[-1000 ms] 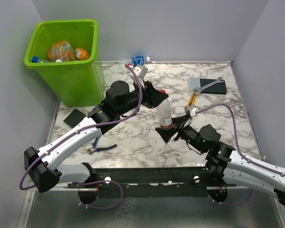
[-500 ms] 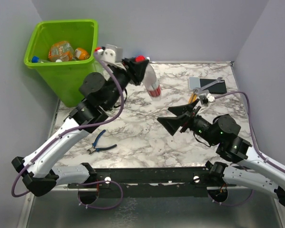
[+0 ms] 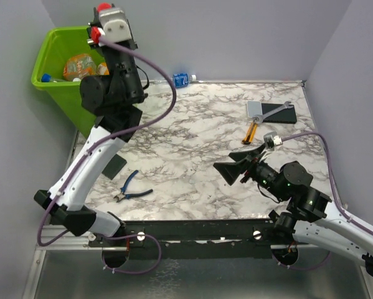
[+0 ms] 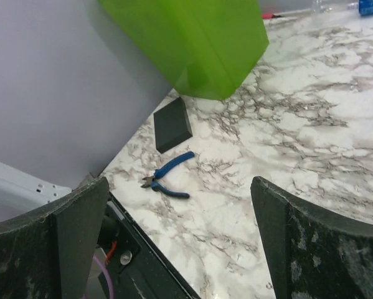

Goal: Put the plastic bottles in the bin
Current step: Place the plastic bottle in the trash bin.

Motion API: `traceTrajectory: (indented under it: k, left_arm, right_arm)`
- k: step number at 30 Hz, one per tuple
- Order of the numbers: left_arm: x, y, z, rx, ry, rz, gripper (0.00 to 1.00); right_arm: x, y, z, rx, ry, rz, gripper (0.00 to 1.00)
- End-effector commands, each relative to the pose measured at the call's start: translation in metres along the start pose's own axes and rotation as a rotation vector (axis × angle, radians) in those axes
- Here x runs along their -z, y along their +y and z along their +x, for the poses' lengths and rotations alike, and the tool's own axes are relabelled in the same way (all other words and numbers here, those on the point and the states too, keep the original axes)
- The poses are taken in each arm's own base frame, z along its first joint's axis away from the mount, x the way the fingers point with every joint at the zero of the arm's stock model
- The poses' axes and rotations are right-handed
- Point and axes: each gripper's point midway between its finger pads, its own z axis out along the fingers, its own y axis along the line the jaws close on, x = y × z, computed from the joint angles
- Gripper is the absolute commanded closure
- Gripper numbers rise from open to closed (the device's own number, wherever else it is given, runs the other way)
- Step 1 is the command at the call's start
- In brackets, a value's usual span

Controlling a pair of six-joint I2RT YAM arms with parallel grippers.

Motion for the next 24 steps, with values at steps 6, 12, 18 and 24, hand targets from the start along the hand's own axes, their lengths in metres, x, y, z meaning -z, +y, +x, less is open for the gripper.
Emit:
traceTrajectory:
  k: [6,12,18,24]
  left_arm:
    - [-0.035,0.114,0.065,-0.029,0.077,-0.478,1.0]
    - [-0.028,0.178,0.114,-0.031,0.055,-0.652,1.0]
    - [-0.025,0.187,0.173,-0.023,0.127,-0.673,1.0]
    - [-0.018,0.187,0.219,-0.034,0.195,-0.682,0.93]
  right_arm:
    - [0.006,-0.014,0.024,-0.03,0.09,0.063,0.0]
    - [0.014,-0.024,0.038,-0.023,0.135,0.097,0.0]
    - [0.015,-0.032,0.039,-0.001,0.133,0.13,0.0]
    - [0.014,-0.038,0.037,0.023,0.127,0.162,0.0]
